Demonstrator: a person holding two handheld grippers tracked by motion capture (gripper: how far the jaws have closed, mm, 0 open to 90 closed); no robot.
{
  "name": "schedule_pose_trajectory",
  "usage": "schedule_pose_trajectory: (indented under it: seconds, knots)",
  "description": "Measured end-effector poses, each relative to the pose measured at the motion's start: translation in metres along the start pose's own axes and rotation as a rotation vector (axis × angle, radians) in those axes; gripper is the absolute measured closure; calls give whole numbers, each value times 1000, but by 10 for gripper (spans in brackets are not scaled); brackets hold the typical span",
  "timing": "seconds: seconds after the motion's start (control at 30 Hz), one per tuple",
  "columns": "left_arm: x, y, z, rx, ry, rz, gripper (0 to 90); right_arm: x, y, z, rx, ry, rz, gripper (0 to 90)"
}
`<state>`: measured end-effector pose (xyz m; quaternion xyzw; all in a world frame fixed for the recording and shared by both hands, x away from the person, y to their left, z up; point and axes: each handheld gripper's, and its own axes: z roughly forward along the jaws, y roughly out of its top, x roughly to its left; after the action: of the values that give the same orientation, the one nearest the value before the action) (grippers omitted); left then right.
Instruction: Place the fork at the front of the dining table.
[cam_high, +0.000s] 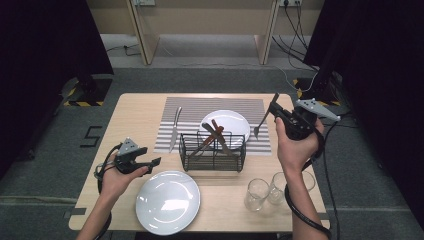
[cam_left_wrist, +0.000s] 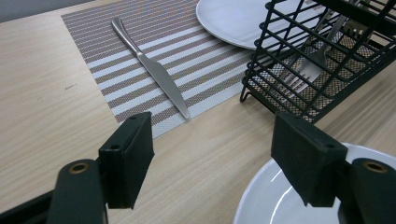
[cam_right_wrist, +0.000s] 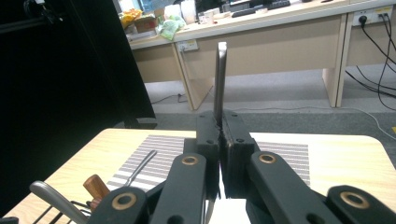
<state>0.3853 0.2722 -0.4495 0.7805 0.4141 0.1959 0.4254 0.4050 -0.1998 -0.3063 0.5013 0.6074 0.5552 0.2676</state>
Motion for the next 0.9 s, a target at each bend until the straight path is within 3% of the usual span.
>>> schedule_pose_trajectory:
  seconds: [0.9]
  knots:
    - [1,-1,0,0,2,-2,292,-11,-12,9,41,-32,13,873]
